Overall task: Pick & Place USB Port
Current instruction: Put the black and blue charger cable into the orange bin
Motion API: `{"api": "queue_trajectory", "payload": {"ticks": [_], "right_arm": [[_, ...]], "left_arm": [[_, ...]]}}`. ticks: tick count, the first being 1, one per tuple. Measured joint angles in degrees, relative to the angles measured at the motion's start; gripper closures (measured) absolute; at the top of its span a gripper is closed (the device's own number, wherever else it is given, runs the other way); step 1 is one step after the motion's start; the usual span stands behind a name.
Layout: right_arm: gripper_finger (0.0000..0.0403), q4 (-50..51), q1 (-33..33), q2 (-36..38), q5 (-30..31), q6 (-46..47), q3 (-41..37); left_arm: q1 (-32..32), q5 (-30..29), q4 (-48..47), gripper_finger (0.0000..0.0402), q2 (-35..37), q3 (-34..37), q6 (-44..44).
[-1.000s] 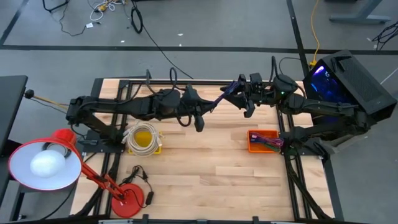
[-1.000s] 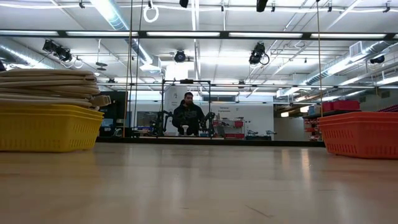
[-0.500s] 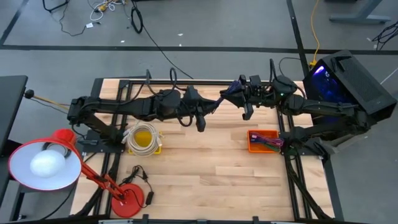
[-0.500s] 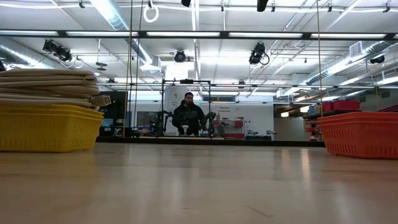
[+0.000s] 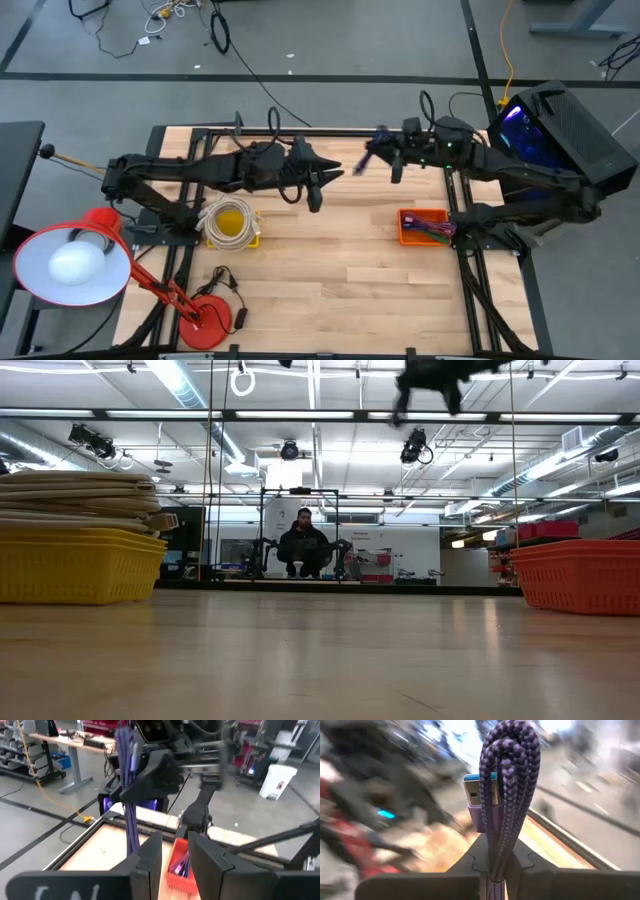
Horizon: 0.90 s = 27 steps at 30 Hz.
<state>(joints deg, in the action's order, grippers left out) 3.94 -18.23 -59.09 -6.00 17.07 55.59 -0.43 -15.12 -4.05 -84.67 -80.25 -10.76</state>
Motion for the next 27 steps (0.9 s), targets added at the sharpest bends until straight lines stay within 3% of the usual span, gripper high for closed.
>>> {"api": "queue_trajectory", "payload": {"ticks": [4,8,14,20,27], "right_arm": [[0.0381,20.4,-2.5,4.0,6.3,-2.0,2.6],[0.0382,37.5,-4.3,6.9,6.4,-1.3,5.8],[0.0382,57.5,-3.9,7.5,-2.0,1.0,9.2],[0.0382,72.9,-0.9,6.8,-2.2,3.2,9.3],[0.0382,77.8,1.1,5.3,-6.4,5.2,9.3]], "left_arm": [[0.0,0.0,-6.1,0.0303,2.2,-0.1,-0.2],[-0.1,0.0,-10.9,0.0303,3.5,-0.1,-0.9],[-0.5,0.0,-12.7,0.0303,3.7,0.0,-1.0],[-0.6,-0.1,-13.2,0.0303,3.6,0.0,-0.7],[-0.6,0.0,-13.5,0.0303,3.6,0.0,-0.6]]}}
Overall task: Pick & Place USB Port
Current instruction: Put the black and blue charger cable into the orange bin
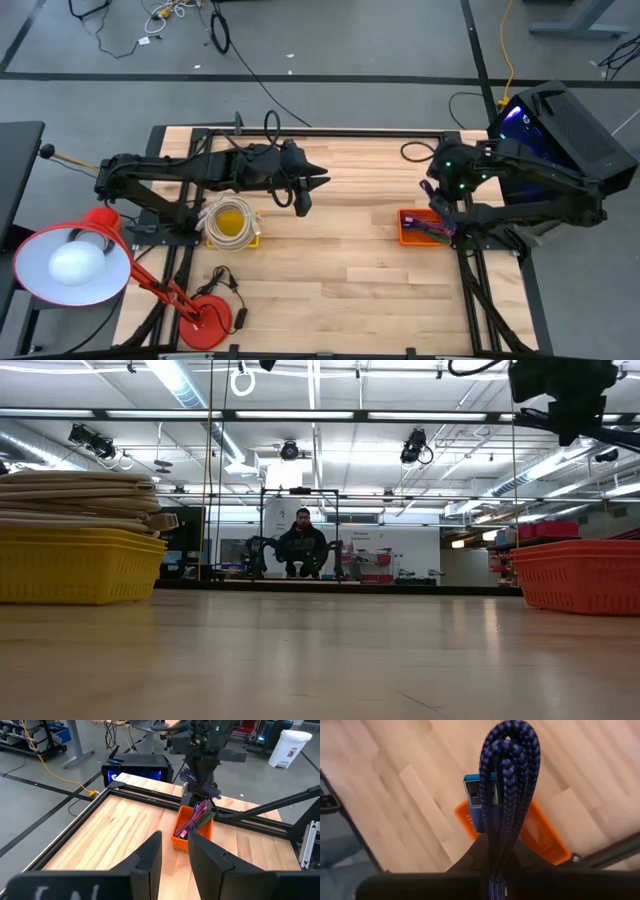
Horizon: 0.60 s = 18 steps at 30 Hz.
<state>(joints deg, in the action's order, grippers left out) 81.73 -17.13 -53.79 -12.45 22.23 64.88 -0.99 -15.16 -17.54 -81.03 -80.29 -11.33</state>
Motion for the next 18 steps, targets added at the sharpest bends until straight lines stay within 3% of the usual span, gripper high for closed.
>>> {"api": "queue_trajectory", "payload": {"ticks": [11,18], "right_arm": [[0.0382,-2.9,8.5,-7.9,-3.9,0.9,-6.8],[0.0382,-6.2,10.3,-9.3,-4.5,1.3,-11.9]], "left_arm": [[0.0,0.0,0.0,0.0303,-0.1,0.0,0.0],[0.0,0.0,0.0,0.0303,-0.1,0.0,0.0]]}}
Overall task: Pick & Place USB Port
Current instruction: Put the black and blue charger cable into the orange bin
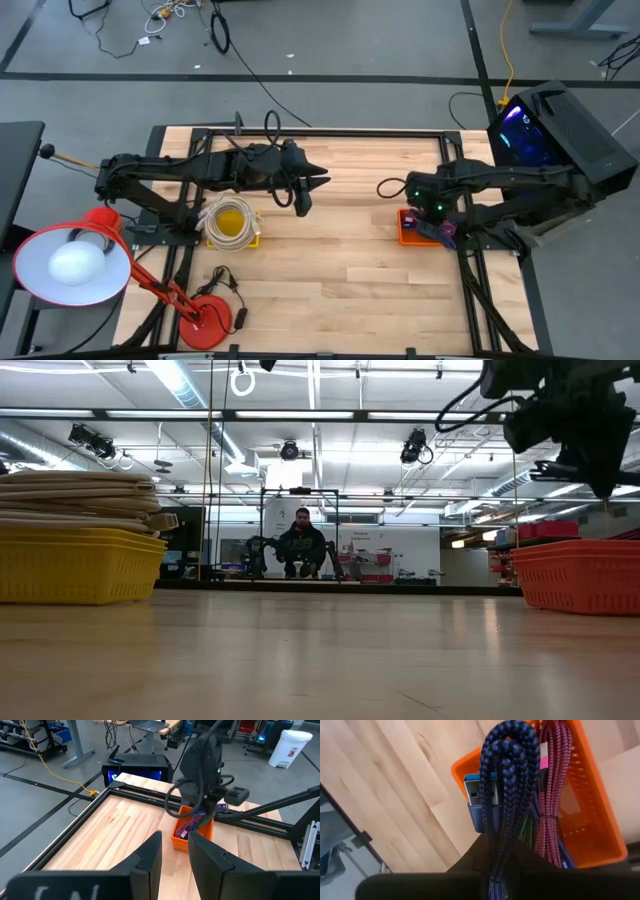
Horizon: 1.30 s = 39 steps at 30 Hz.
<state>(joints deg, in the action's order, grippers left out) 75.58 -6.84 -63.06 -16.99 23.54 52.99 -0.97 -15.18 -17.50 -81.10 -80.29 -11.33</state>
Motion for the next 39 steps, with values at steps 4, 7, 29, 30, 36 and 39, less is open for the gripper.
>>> {"api": "queue_trajectory", "payload": {"ticks": [4,7,29,30,36,39], "right_arm": [[0.0382,-2.1,0.0,0.0,-0.4,1.1,-2.9],[0.0383,-4.2,0.0,0.0,-1.5,1.3,-4.9],[0.0383,-14.3,-0.1,0.0,1.0,2.8,-9.6],[0.0383,-14.6,-0.1,0.0,1.1,2.8,-9.6],[0.0383,-14.0,-0.1,-0.4,0.1,3.2,-9.6],[0.0383,-13.2,0.0,-1.0,-2.1,3.0,-9.6]], "left_arm": [[0.0,0.0,0.0,0.0303,0.0,0.0,0.0],[0.0,0.0,0.0,0.0303,0.0,0.0,0.0],[0.0,0.0,0.0,0.0303,0.0,0.0,0.0],[0.0,0.0,0.0,0.0303,0.0,0.0,0.0],[0.0,0.0,0.0,0.0303,0.0,0.0,-0.3],[0.0,0.0,0.0,0.0303,0.0,0.0,-0.4]]}}
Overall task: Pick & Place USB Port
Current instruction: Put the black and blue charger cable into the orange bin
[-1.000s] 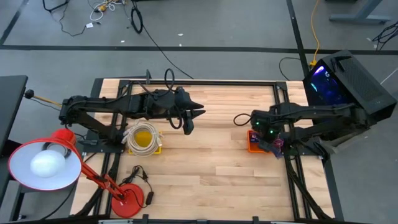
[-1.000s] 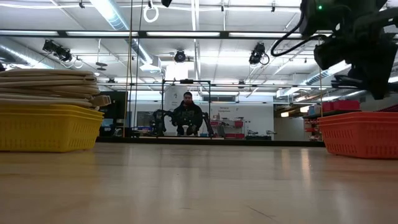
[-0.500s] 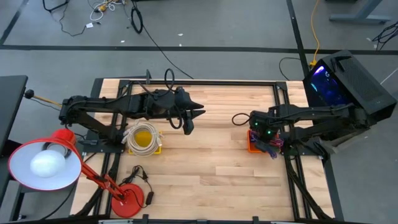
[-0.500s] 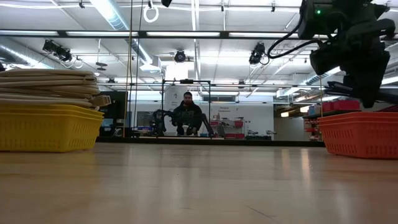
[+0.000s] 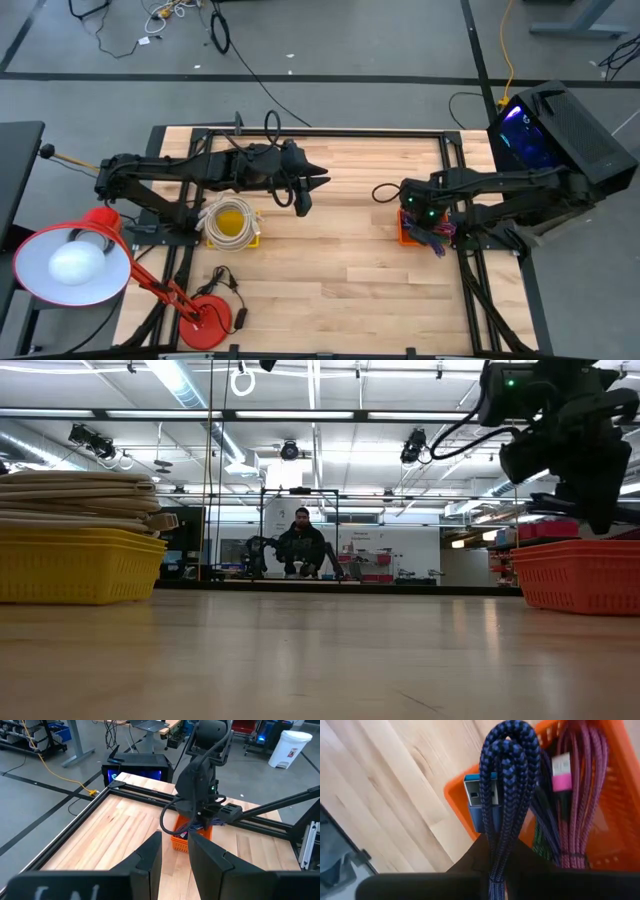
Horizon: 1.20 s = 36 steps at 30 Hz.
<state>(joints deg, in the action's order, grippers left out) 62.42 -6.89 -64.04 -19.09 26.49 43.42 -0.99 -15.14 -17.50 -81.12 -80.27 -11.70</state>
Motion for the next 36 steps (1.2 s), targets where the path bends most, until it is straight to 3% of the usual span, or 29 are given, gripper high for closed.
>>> {"api": "queue_trajectory", "payload": {"ticks": [8,23,31,36], "right_arm": [[0.0383,5.0,0.0,-3.0,1.9,-1.7,0.0],[0.0382,3.6,0.0,-8.7,2.1,-3.4,0.0],[0.0333,0.0,0.0,-8.7,3.3,-3.0,0.0],[0.0324,0.1,0.0,-8.7,3.2,-3.0,0.0]], "left_arm": [[0.0,0.0,-0.1,0.0303,0.0,0.0,-0.1],[0.0,0.0,-0.5,0.0303,0.0,0.0,-0.1],[0.0,0.0,-0.6,0.0303,0.0,0.0,-0.1],[0.0,0.0,-0.9,0.0303,0.0,0.0,-0.1]]}}
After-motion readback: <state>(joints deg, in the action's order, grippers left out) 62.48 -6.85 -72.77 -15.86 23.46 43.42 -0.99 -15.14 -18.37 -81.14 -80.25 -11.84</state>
